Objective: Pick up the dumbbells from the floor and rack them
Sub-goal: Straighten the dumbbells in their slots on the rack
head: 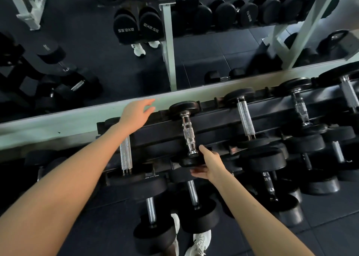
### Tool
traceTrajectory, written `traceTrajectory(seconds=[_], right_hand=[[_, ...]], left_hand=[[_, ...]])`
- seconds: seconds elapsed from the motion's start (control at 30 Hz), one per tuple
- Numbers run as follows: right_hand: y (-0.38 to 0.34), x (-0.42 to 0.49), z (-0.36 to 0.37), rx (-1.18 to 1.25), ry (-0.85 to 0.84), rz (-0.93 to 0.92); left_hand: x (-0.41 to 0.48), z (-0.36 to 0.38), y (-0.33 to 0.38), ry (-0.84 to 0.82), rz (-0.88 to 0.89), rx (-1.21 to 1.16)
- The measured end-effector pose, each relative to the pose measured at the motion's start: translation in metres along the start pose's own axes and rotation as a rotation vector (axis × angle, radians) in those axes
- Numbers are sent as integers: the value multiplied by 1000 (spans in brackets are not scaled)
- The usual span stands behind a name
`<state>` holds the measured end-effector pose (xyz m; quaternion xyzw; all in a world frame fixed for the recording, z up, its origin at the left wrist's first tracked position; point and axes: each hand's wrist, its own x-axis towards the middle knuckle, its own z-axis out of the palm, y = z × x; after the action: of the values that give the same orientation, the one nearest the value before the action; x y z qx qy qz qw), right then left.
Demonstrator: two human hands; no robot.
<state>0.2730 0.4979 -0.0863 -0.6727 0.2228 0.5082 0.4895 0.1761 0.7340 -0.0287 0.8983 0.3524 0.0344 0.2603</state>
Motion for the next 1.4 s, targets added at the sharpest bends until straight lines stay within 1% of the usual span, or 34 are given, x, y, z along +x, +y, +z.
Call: traceTrajectory(seconds=[0.1,0.13,0.2,0.27,0.33,0.4,0.47,0.57,0.63,0.7,0.73,0.87,0.93,1.13,1.4], right_hand=[[7,-7,-11,-5,95,-5],[12,-10,-12,1,128,0],[25,-22,-6,-31,133,21],[39,-34,11,-112,61,59],[50,-41,37,-193,-42,84],[60,-45,66,-236,-151,135],[71,-45,94,-206,-258,234],[83,-46,133,-69,-385,351],[88,-44,154,66,-364,360],[90,-39,168,206,-282,342],[90,-38,171,235,-250,332],[89,-42,177,171,-178,283],[87,-46,177,168,-161,295],[81,-48,176,122,-144,283],[82,-48,174,66,-142,256]], left_hand=[[-15,-16,-25,70,-77,32],[-21,-20,-36,65,-103,57],[-33,-27,-54,-7,-140,89],[-43,-33,-65,-77,-172,44],[-50,-39,-71,-91,-200,-27],[-54,-45,-75,-117,-194,-40],[-56,-48,-82,-138,-170,-62],[-56,-53,-89,-117,-163,-109],[-54,-54,-90,-125,-137,-98],[-55,-54,-90,-121,-125,-108],[-55,-54,-90,-112,-122,-114],[-58,-52,-96,-80,-124,-131],[-61,-52,-100,-61,-123,-141],[-67,-51,-105,-23,-126,-163],[-68,-52,-106,-34,-123,-193]])
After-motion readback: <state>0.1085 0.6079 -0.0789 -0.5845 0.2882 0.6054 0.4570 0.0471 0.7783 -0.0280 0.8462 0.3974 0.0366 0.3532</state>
